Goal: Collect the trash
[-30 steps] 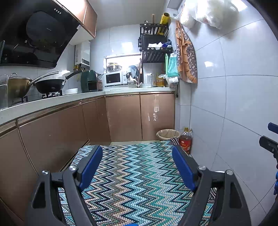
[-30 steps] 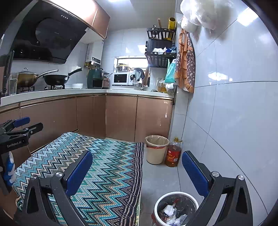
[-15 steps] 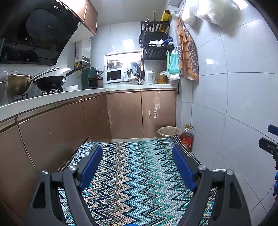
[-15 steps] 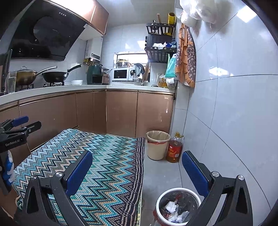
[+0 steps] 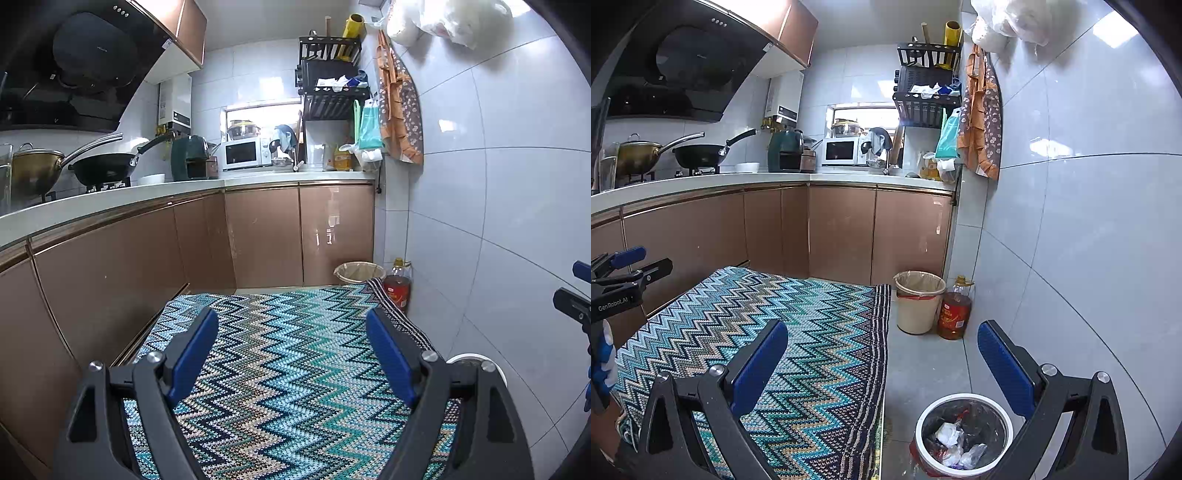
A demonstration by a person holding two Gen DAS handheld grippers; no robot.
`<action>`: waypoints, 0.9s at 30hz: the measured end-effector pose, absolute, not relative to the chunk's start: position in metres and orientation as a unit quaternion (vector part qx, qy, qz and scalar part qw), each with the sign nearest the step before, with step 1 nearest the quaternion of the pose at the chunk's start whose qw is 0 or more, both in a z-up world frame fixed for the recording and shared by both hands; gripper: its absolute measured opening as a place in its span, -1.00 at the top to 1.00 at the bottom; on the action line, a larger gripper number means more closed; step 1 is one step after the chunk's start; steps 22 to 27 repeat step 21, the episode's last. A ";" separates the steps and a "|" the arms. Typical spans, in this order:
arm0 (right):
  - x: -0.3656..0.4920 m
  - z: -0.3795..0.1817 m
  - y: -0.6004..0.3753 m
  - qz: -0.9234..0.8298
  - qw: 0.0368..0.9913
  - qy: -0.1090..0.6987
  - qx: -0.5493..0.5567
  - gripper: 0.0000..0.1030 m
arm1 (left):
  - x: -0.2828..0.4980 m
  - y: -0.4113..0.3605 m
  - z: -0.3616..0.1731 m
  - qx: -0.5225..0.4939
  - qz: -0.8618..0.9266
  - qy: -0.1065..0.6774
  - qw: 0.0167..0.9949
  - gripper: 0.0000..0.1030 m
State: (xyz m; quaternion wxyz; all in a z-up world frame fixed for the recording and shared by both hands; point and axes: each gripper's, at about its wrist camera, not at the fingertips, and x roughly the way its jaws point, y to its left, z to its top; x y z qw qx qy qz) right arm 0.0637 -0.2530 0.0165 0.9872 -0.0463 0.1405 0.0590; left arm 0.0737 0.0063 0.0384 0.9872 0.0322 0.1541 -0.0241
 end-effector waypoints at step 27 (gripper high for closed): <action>0.066 0.015 -0.252 0.055 0.986 0.147 -0.053 -1.00 | 0.072 0.010 0.034 0.029 -0.019 0.163 0.986 -0.58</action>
